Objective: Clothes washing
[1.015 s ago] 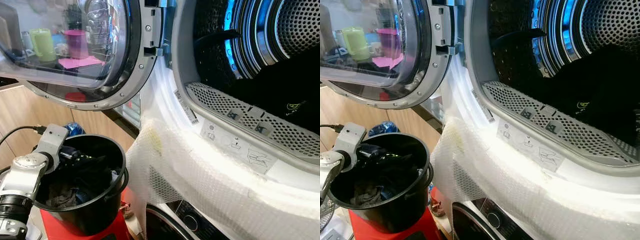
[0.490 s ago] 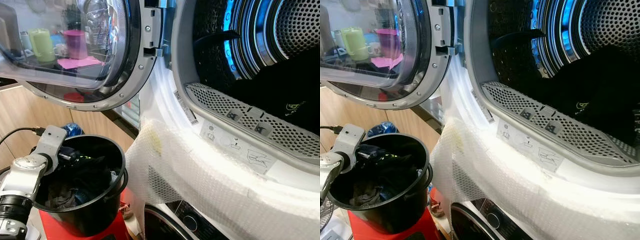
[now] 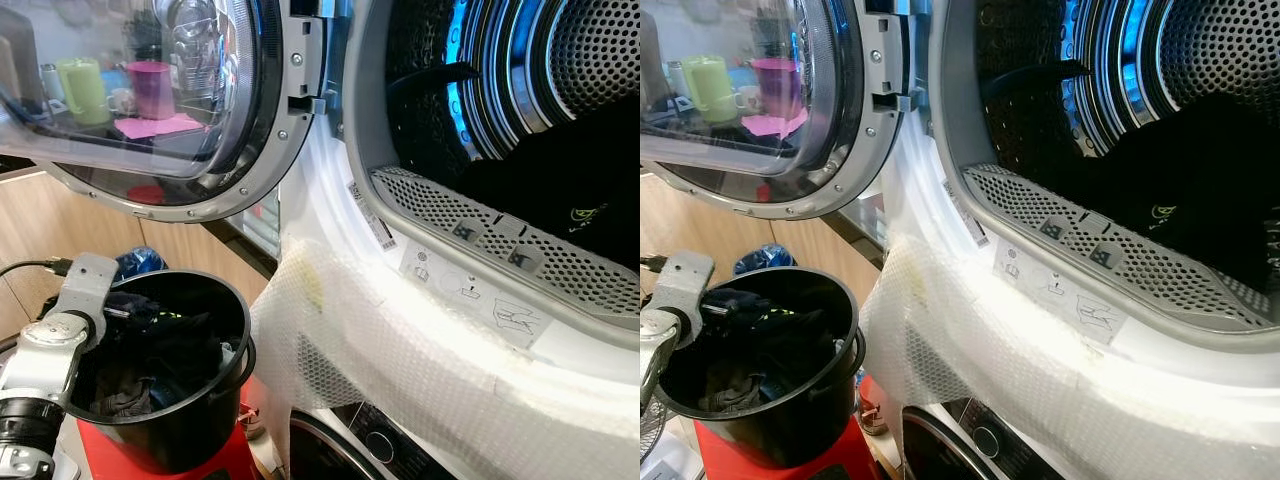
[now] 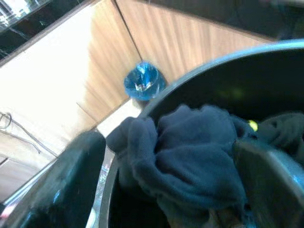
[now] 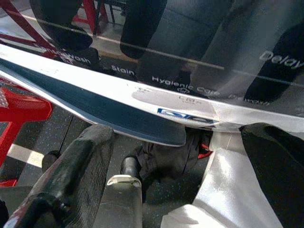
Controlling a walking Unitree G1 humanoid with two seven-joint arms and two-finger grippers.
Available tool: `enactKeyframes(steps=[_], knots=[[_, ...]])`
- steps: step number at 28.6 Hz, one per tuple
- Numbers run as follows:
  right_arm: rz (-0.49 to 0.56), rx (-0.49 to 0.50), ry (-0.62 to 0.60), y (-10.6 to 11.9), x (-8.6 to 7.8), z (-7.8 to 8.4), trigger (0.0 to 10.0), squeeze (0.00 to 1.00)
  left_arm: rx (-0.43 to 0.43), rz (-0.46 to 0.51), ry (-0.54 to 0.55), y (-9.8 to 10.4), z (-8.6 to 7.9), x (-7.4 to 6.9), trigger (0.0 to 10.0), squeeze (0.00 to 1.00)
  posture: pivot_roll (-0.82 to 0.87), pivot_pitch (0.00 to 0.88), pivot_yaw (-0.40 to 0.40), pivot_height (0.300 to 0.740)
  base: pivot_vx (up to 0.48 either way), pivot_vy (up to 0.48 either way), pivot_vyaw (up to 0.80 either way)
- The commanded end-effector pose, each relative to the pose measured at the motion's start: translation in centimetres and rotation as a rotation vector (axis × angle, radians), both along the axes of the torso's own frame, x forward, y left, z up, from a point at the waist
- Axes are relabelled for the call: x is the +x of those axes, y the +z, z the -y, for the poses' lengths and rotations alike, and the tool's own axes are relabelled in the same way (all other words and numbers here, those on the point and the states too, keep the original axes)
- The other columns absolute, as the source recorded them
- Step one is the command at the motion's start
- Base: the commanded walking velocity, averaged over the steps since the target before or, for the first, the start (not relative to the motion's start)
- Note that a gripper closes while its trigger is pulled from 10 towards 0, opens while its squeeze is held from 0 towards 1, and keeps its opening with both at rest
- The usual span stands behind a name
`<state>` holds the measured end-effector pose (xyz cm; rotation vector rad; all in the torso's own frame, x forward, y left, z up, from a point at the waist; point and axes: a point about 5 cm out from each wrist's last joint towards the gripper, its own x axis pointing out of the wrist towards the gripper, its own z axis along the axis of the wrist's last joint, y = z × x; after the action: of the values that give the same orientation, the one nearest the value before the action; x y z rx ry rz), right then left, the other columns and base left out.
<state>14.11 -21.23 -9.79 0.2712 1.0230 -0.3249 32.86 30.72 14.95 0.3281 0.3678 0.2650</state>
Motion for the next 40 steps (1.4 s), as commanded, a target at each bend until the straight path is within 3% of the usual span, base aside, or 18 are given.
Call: enactKeyframes(steps=[1,7,17,32,40], knots=[[0.02,-0.013,-0.017,0.2,0.2,0.6,10.0,0.0,-0.043,0.029,0.021,-0.1,0.3,-0.2,10.0,0.0,0.27,0.017,-0.126,0.74,0.0,0.0,0.0],[0.03,-0.016,-0.024,0.3,0.3,0.7,10.0,0.0,-0.11,0.082,0.102,-0.3,0.0,-0.2,10.0,0.0,0.27,0.021,-0.13,0.74,0.0,0.0,0.0],[0.055,-0.023,-0.056,0.4,0.3,1.0,10.0,0.0,-0.161,0.127,0.139,-0.7,-0.1,0.2,10.0,0.0,0.26,0.025,-0.131,0.74,0.0,0.0,0.0],[0.062,-0.037,-0.055,0.5,0.4,1.2,10.0,0.0,-0.202,0.132,0.139,-1.1,0.0,1.3,10.0,0.0,0.25,0.025,-0.135,0.74,0.0,0.0,0.0],[0.067,-0.046,-0.061,0.6,0.4,1.6,10.0,0.0,-0.217,0.089,0.148,-2.2,0.4,1.3,10.0,0.0,0.23,0.021,-0.137,0.74,0.0,0.0,0.0]])
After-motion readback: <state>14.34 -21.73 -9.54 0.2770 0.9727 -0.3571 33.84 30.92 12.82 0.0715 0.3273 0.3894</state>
